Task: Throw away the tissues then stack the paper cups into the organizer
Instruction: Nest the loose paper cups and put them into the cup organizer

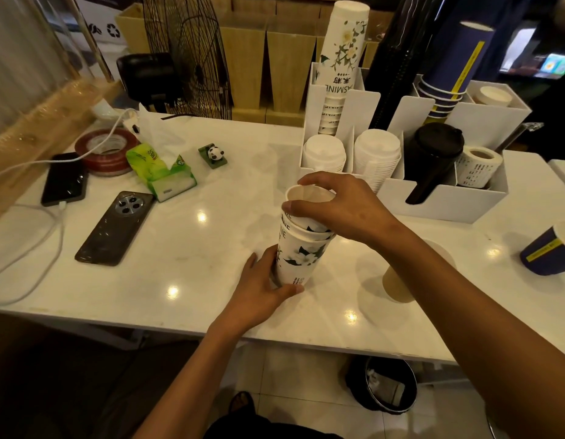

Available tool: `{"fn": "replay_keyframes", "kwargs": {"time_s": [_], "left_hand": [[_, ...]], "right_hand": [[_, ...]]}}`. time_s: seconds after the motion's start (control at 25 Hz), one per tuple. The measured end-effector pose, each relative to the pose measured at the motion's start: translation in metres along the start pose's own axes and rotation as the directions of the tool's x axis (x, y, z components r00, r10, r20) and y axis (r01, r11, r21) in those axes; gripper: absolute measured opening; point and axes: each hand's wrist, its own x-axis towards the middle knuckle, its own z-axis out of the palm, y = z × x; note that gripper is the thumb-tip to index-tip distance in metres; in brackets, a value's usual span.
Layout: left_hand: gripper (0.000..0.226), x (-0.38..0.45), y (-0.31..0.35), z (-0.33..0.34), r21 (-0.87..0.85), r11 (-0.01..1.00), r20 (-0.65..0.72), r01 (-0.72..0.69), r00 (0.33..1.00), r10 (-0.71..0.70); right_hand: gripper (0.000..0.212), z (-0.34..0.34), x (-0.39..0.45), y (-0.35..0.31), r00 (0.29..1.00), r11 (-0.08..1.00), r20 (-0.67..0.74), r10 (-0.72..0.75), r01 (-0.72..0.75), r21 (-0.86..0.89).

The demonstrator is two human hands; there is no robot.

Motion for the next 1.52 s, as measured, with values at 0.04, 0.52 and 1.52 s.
{"fn": "replay_keyframes", "kwargs": {"time_s": [0.04, 0.52, 1.52], "left_hand": [[0.067, 0.000, -0.001, 0.000, -0.001, 1.000, -0.003, 0.007, 1.000, -0.007], [0.063, 0.001, -0.004, -0.001, 0.006, 0.999, 0.020, 0.033, 0.999, -0.033], [0.097, 0.005, 0.025, 0.022, -0.285, 0.958, -0.198, -0.035, 0.980, -0.023]], "right_hand": [[0.066, 0.000, 0.000, -0.001, 1.000, 1.000, 0.004, 0.000, 0.000, -0.002], [0.069, -0.002, 0.009, -0.007, 0.992, 0.999, 0.114, 0.045, -0.041, -0.034], [0.064, 0.057, -0.037, -0.006, 0.939, 0.842, -0.107, -0.326, 0.237, -0.484]]}}
